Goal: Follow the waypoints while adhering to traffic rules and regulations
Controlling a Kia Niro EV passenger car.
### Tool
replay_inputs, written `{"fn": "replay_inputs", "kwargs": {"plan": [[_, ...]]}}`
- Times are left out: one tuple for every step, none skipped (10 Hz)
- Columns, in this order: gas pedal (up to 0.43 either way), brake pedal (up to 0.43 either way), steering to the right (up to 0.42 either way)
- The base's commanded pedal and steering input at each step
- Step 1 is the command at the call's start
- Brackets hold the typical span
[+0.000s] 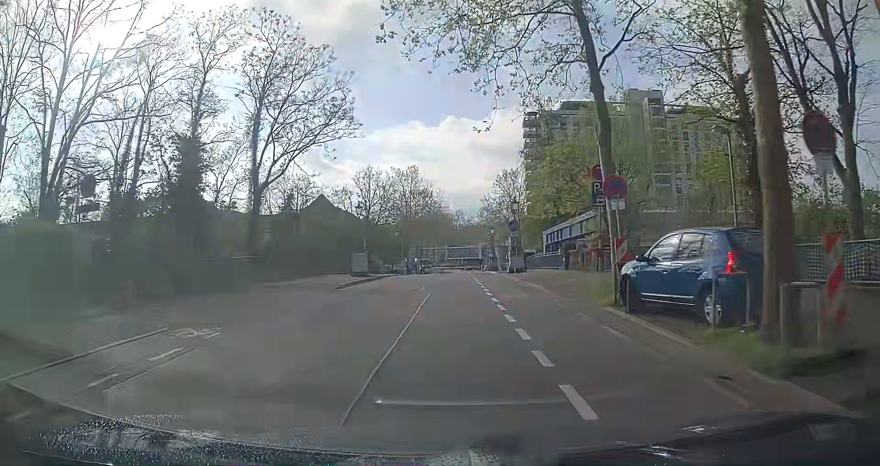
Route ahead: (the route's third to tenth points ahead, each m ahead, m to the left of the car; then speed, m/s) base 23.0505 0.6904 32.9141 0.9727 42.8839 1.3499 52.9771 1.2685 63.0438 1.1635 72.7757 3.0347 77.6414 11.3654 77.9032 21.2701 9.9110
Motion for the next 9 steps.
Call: {"fn": "replay_inputs", "kwargs": {"plan": [[0.039, 0.0, -0.001], [0.028, 0.0, 0.0], [0.02, 0.0, 0.0], [0.008, 0.0, 0.0], [0.008, 0.0, 0.0], [0.0, 0.0, 0.0], [0.0, 0.0, 0.0], [0.0, 0.0, 0.0], [0.0, 0.0, 0.0]]}}
